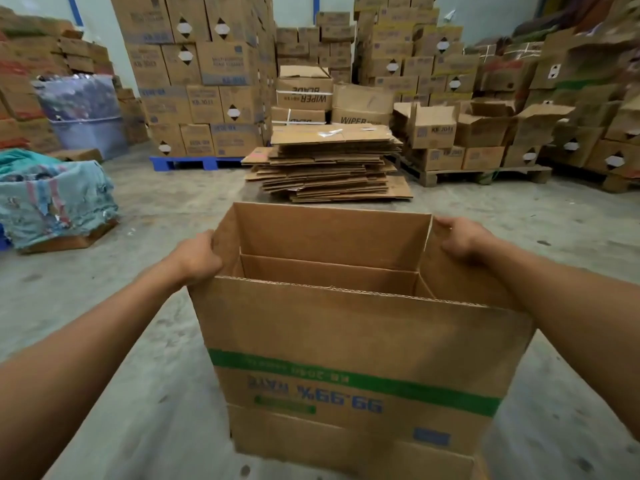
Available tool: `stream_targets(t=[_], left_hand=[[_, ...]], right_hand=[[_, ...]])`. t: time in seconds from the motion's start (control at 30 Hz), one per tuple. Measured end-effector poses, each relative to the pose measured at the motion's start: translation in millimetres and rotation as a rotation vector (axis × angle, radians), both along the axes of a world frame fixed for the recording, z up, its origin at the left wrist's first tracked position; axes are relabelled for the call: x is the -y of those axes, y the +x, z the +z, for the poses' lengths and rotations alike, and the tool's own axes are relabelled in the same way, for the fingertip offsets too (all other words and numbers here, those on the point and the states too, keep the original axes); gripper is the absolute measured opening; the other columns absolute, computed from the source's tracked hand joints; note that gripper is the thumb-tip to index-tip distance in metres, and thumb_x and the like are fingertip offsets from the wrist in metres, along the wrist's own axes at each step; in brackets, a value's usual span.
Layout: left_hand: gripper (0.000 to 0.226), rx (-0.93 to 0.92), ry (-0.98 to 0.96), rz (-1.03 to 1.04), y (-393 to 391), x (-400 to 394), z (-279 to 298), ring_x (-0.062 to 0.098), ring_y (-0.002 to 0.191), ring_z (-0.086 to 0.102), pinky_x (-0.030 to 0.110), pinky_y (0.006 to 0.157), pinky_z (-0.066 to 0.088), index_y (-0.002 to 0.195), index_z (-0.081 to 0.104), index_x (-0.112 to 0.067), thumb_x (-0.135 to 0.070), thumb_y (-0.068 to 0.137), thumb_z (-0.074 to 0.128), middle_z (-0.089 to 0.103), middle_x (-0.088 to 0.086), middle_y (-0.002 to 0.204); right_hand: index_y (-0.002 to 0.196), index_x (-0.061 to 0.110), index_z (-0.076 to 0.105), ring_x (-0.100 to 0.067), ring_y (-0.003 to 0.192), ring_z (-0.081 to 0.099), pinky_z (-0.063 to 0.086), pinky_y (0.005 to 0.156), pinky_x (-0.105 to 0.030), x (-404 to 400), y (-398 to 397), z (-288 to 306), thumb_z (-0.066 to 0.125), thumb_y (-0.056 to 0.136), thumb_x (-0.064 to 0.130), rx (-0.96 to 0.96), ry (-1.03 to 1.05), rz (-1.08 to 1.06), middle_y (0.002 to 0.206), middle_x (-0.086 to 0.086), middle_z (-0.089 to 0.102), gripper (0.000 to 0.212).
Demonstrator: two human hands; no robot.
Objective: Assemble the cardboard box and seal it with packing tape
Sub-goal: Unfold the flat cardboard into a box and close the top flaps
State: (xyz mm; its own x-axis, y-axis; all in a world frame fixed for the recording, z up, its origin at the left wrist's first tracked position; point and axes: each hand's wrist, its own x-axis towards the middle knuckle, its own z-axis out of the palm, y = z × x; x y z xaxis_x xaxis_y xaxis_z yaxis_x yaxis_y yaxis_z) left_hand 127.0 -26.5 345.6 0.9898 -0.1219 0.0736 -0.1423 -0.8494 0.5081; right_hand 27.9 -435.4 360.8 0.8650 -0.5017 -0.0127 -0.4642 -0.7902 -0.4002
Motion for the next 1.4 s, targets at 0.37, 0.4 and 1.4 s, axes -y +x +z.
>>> stream_targets(t=[0.37, 0.4, 1.4], left_hand=[[0.129, -0.272, -0.206, -0.210, -54.5, -25.2, 1.9, 0.024, 0.146, 0.023, 0.038, 0.115, 0.025, 0.154, -0.010, -0.029, -0.046, 0.063, 0.080, 0.018, 0.000, 0.162], [0.123, -0.268, -0.173, -0.221, -54.7, -22.9, 2.1, 0.023, 0.146, 0.023, 0.037, 0.114, 0.026, 0.155, -0.006, -0.028, -0.045, 0.067, 0.079, 0.019, -0.001, 0.162], [0.063, -0.579, 0.784, -0.664, -99.5, 30.0, -53.7, 0.031, 0.148, -0.013, 0.041, 0.117, -0.002, 0.153, -0.011, -0.029, -0.047, 0.103, 0.022, -0.021, -0.003, 0.160]], right_hand=[[0.147, 0.023, 0.038, -0.037, 0.114, 0.056, 0.050, 0.094, -0.047, -25.4, 37.4, -1.0, 0.058, 0.087, 0.010, -0.061, -0.051, -0.029, 0.130, -0.018, 0.055, 0.064], [0.150, 0.027, 0.033, -0.037, 0.120, 0.054, 0.048, 0.098, -0.050, -21.7, 51.7, -8.7, 0.059, 0.086, 0.009, -0.090, -0.089, -0.015, 0.137, -0.018, 0.052, 0.072], [0.156, 0.028, -0.002, -0.043, 0.145, 0.019, 0.022, 0.117, -0.053, -50.8, 0.3, -114.6, 0.026, 0.098, 0.058, -0.703, -0.366, 0.272, 0.163, -0.017, 0.001, 0.071]])
